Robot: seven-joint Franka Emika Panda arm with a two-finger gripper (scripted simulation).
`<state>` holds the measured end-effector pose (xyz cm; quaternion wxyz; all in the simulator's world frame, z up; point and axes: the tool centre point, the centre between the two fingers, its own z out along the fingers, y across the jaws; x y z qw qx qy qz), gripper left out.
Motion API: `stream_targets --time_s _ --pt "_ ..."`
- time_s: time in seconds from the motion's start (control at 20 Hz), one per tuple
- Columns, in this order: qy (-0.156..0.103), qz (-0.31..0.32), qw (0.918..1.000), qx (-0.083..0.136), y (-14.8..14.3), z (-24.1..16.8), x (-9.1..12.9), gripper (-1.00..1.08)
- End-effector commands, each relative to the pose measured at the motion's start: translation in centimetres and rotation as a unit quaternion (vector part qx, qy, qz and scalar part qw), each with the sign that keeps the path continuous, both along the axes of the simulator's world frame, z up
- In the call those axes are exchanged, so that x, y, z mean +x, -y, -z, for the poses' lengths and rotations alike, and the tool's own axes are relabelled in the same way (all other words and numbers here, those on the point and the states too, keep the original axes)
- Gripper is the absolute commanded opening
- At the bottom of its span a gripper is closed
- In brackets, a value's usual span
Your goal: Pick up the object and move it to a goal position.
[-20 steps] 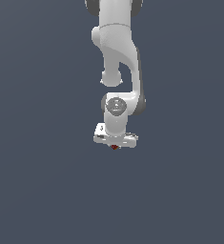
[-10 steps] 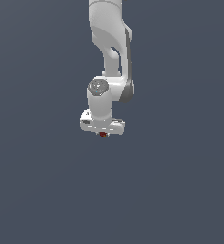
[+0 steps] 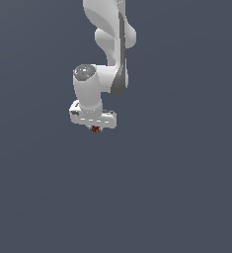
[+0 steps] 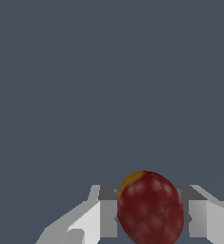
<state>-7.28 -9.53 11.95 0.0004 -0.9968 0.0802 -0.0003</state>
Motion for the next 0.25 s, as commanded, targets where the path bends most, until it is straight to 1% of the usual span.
stream_targets --time_s 0.0,0.2 --pt "0.000 -0.001 1.0000 0.000 0.71 -0.58 -0.48 -1.00" --pt "0.000 -0.001 1.0000 0.000 1.14 -0.92 -0.71 -1.00"
